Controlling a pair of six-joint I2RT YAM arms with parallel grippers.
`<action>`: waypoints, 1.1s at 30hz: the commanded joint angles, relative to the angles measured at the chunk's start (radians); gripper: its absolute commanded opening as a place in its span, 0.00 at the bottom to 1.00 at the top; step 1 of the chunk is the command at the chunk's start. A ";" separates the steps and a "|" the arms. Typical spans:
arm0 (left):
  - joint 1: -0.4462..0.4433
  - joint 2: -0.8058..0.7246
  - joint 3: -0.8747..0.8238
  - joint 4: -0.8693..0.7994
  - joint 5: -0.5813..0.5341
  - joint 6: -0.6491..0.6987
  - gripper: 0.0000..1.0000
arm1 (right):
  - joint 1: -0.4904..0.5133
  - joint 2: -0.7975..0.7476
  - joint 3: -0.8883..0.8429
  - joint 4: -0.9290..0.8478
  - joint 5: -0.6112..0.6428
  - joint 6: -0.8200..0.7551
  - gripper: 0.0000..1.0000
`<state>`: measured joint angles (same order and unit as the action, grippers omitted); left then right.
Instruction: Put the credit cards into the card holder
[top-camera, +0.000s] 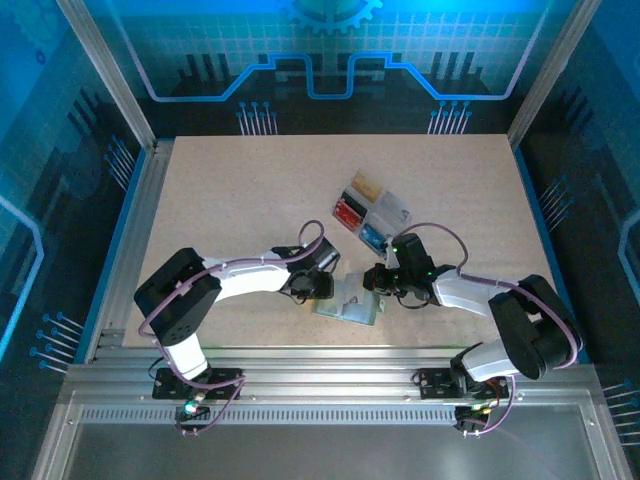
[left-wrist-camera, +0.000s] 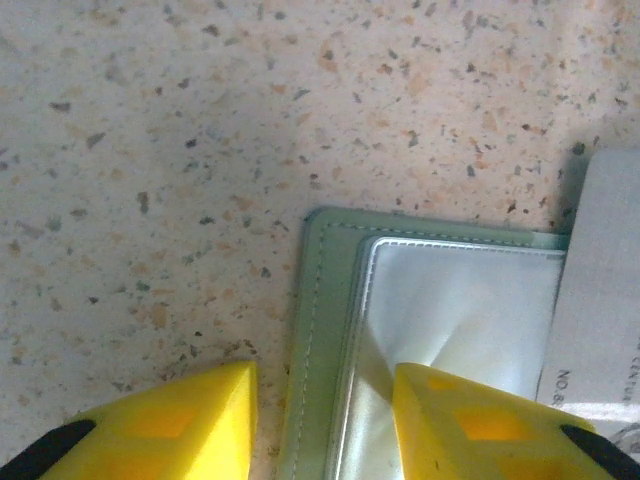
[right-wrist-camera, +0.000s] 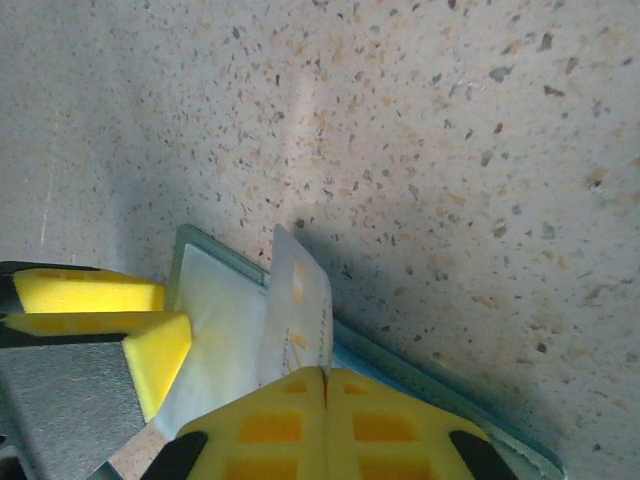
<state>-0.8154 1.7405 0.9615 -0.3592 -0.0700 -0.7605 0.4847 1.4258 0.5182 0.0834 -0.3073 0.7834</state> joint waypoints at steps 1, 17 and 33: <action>-0.040 0.082 -0.084 -0.005 0.104 -0.070 0.38 | 0.028 0.022 0.022 -0.032 0.039 0.006 0.00; -0.076 0.106 -0.125 0.049 0.113 -0.166 0.33 | 0.114 -0.044 0.001 -0.092 0.159 0.142 0.00; -0.087 0.110 -0.150 0.079 0.118 -0.193 0.32 | 0.230 -0.108 -0.064 -0.082 0.327 0.306 0.00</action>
<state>-0.8410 1.7191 0.8940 -0.2699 -0.1284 -0.9184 0.6834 1.3376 0.4808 0.0238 -0.0483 1.0389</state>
